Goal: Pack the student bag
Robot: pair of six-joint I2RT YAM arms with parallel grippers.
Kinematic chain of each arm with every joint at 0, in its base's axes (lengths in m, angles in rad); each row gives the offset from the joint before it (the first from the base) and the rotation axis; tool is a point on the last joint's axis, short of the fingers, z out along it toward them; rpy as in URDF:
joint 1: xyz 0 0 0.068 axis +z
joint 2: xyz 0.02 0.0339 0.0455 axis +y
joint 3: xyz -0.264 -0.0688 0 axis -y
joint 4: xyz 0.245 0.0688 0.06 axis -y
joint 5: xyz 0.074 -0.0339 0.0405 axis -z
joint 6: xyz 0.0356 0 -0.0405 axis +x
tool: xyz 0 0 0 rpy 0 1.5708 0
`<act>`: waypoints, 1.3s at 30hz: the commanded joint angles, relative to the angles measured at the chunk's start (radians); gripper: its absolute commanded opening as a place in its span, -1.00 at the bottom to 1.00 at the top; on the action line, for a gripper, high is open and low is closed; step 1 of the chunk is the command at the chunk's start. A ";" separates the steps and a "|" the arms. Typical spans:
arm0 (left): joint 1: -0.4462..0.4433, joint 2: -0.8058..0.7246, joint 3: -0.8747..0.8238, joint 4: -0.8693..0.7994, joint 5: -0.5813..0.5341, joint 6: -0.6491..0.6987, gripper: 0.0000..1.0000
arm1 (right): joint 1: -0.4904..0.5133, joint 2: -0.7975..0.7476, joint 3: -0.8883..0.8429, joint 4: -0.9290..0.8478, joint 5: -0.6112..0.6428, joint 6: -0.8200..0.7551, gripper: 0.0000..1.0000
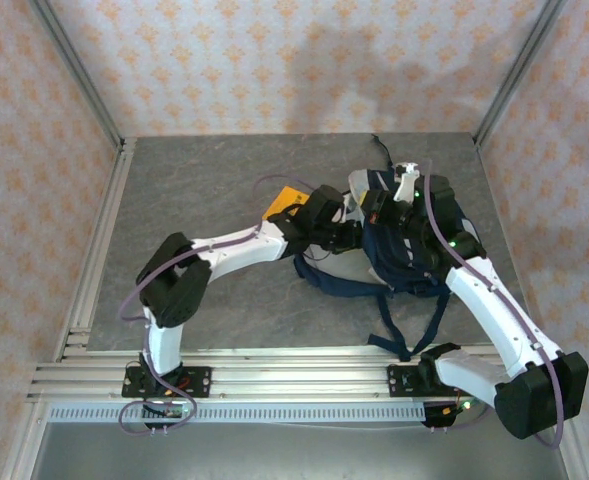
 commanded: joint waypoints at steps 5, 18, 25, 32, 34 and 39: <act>0.047 -0.225 -0.151 -0.065 -0.045 0.101 0.33 | 0.001 -0.040 -0.026 0.020 0.057 -0.033 -1.00; 0.120 -0.658 -0.380 -0.369 -0.177 0.252 0.33 | 0.016 0.077 0.064 -0.161 0.048 -0.030 -1.00; 0.174 -0.908 -0.498 -0.576 -0.263 0.313 0.33 | 0.098 0.110 0.125 -0.426 0.482 -0.190 -1.00; 0.286 -1.019 -0.516 -0.706 -0.299 0.396 0.35 | 0.138 0.147 0.176 -0.427 0.327 -0.201 -0.31; 0.294 -1.022 -0.533 -0.721 -0.280 0.399 0.34 | 0.169 0.176 0.255 -0.449 0.283 -0.206 -0.20; 0.293 -1.061 -0.508 -0.780 -0.287 0.418 0.33 | 0.257 0.288 0.418 -0.460 0.272 -0.215 -0.07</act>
